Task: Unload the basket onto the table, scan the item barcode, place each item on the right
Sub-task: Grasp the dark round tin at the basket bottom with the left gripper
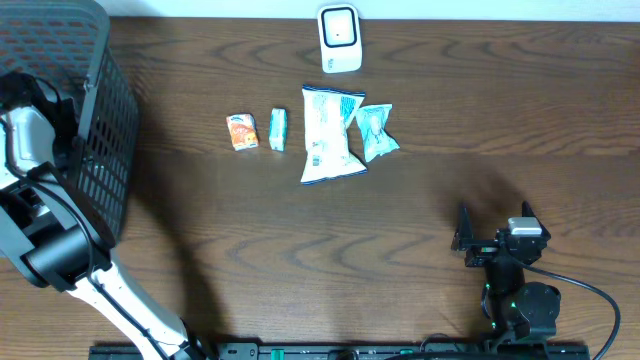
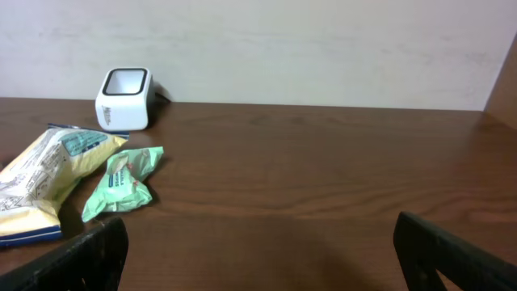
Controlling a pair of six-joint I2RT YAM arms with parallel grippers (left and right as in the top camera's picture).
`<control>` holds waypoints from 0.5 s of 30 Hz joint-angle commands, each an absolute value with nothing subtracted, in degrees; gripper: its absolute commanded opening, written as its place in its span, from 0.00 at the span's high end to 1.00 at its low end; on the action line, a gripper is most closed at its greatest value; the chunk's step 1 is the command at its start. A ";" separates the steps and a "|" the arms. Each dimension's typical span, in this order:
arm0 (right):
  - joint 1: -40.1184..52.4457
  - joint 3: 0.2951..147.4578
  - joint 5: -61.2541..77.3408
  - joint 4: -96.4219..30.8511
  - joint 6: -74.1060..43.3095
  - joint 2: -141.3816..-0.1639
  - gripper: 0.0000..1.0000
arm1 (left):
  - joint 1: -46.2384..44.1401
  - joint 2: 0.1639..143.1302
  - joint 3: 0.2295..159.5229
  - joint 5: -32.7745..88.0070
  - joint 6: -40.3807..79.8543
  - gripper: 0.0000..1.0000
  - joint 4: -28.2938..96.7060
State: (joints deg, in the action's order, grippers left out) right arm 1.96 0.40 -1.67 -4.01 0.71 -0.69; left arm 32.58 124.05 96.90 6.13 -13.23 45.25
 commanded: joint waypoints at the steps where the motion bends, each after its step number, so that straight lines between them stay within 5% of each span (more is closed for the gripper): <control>1: 1.96 0.32 -1.56 -4.23 1.37 -0.38 0.01 | 32.82 124.42 96.20 6.87 -14.37 0.00 43.83; 15: 1.96 0.32 -1.56 -4.23 1.34 -0.38 0.01 | 32.82 124.46 93.23 6.90 -14.39 0.16 36.84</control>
State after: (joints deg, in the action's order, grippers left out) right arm 1.96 0.40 -1.67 -4.01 0.71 -0.69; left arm 32.58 124.05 94.59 6.55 -13.87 37.52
